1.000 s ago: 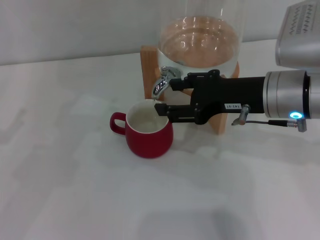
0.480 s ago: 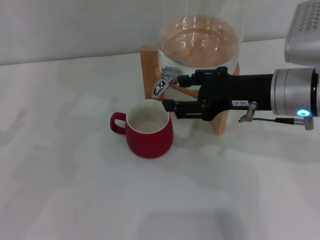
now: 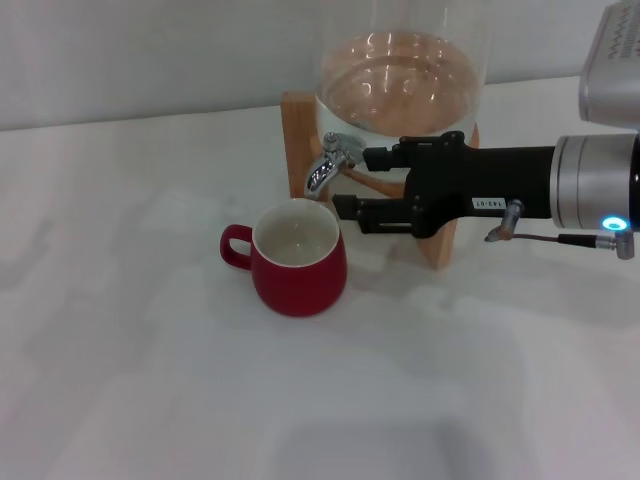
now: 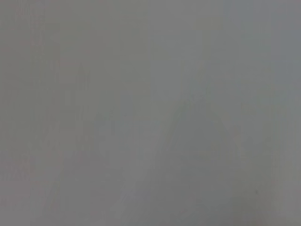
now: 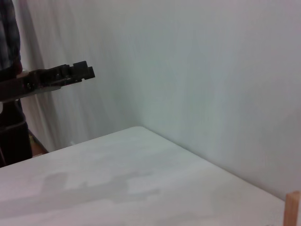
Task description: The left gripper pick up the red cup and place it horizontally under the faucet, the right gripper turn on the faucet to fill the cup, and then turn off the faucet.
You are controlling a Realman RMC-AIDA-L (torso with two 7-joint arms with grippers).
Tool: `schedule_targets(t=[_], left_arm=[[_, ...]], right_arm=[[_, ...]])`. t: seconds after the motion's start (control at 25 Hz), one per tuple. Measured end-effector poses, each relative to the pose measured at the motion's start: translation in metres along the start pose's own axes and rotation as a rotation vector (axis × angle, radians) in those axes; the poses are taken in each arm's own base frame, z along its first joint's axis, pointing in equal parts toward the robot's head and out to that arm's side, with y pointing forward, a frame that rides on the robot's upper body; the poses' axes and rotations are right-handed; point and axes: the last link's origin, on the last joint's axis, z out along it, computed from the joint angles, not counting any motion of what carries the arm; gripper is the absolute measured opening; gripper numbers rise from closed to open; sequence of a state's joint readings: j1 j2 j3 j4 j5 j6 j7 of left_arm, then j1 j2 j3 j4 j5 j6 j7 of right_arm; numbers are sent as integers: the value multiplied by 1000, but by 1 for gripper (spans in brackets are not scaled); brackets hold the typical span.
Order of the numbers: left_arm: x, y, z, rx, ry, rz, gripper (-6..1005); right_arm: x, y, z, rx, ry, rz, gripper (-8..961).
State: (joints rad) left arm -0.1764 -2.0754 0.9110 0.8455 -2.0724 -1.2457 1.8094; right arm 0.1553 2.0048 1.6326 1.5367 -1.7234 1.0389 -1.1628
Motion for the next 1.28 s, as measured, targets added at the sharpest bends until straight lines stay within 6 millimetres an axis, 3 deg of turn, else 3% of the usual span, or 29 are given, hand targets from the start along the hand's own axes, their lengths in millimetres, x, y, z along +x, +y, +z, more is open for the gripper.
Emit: schedule_targets(t=[0.28, 0.56, 0.92, 1.28], left_arm=[[0, 0, -1, 2, 1, 0, 889], [1, -1, -1, 5, 3, 0, 890], [1, -1, -1, 5, 4, 1, 889], [0, -2, -3, 9, 1, -19, 890]], right_arm=[[-5, 9, -7, -72, 2, -12, 722], [-4, -8, -27, -25, -12, 18, 722], [4, -39, -74, 106, -40, 82, 722], [28, -82, -135, 305, -163, 163, 721]])
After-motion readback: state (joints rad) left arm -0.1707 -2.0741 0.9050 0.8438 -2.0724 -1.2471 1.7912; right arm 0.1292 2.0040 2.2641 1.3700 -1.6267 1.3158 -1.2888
